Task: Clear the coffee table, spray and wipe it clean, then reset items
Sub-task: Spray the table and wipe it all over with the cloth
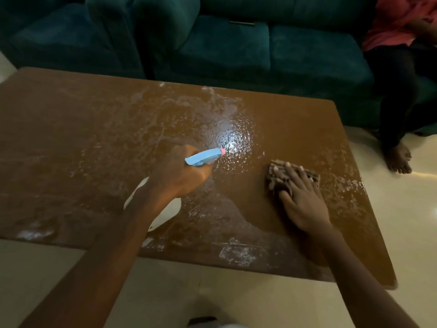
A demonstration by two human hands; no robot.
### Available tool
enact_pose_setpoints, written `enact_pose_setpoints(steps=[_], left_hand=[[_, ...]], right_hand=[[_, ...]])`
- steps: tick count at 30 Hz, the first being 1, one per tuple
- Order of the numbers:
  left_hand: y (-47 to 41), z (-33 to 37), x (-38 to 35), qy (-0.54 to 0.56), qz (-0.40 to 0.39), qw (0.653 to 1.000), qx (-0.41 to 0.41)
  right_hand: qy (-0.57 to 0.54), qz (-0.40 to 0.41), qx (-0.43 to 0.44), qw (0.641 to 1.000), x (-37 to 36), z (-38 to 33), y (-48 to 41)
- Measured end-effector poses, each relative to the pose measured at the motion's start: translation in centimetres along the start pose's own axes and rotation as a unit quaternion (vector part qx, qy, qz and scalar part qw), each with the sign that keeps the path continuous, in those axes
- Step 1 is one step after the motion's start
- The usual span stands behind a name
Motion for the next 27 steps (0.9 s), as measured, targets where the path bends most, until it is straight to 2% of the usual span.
enact_pose_setpoints(steps=[3, 7, 10, 12, 17, 27], left_hand=[[1.3, 1.0, 0.0, -0.01, 0.009, 1.0, -0.009], [2.9, 0.9, 0.1, -0.024, 0.027, 0.999, 0.004], [4.3, 0.3, -0.6, -0.03, 0.013, 0.999, 0.029], [5.4, 0.2, -1.4, -0.015, -0.004, 0.999, 0.042], [8.0, 0.0, -3.3, -0.032, -0.054, 0.997, 0.041], [10.8, -3.4, -2.2, -0.043, -0.068, 0.994, 0.076]], right_hand=[[0.015, -0.009, -0.025, 1.0, -0.2, -1.7, -4.0], [0.034, -0.004, 0.136, 0.99, -0.6, -9.1, -3.2], [0.029, -0.005, 0.209, 0.977, -0.7, -8.6, 0.5], [0.01, 0.001, 0.197, 0.98, -0.4, -6.0, 2.2], [-0.01, -0.001, 0.101, 0.995, -0.5, -1.4, 4.7], [-0.009, 0.006, 0.041, 0.999, -0.8, -1.8, 4.9]])
Point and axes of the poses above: each hand's wrist, its own y-axis away from the middle knuckle, its own x-axis out of the back of the hand, z = x × y, the point moved 10 cm from there along -y, towards the middle knuckle, and after that the axes turned 12 degrees about y, right-handed, at the moved point
